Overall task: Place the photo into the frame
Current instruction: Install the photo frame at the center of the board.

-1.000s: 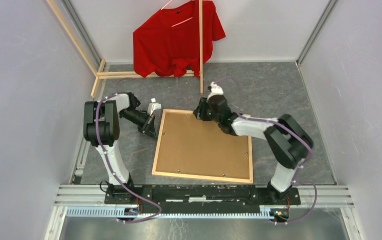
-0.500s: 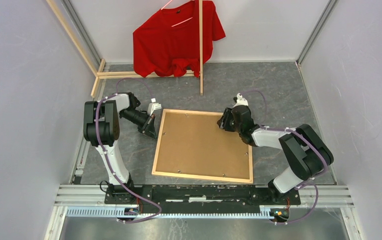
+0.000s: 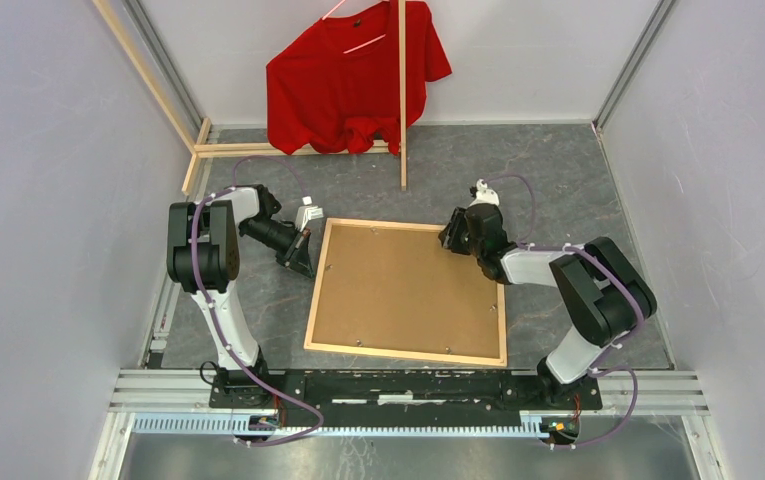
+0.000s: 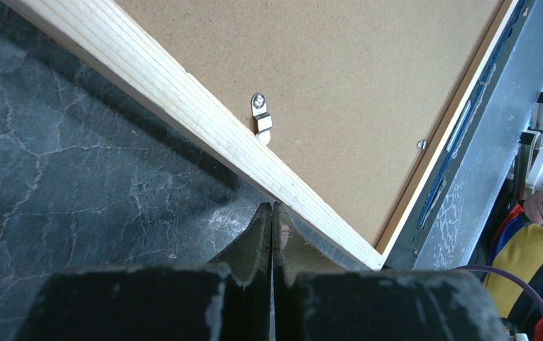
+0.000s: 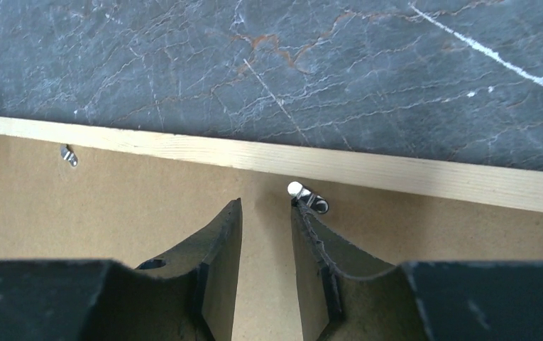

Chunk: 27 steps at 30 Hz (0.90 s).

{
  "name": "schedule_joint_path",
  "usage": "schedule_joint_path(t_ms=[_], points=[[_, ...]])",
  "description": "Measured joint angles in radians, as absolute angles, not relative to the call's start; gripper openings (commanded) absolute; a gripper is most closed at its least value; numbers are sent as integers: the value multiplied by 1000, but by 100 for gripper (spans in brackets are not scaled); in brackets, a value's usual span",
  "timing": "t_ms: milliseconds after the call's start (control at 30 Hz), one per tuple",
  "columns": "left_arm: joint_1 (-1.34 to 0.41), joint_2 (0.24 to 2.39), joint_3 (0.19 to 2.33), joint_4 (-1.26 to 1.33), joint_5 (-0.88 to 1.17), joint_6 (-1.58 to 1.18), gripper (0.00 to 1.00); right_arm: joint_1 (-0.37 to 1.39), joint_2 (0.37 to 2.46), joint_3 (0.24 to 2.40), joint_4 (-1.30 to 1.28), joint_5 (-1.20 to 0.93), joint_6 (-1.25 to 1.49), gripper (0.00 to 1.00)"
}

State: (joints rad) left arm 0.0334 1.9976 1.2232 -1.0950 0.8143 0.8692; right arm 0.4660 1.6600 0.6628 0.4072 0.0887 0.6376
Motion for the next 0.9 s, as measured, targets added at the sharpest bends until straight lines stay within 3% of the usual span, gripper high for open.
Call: schedule_joint_path(t_ms=[900], points=[[33,1998,1223,-1096,814,870,2,460,1697,686,440,144,600,35]])
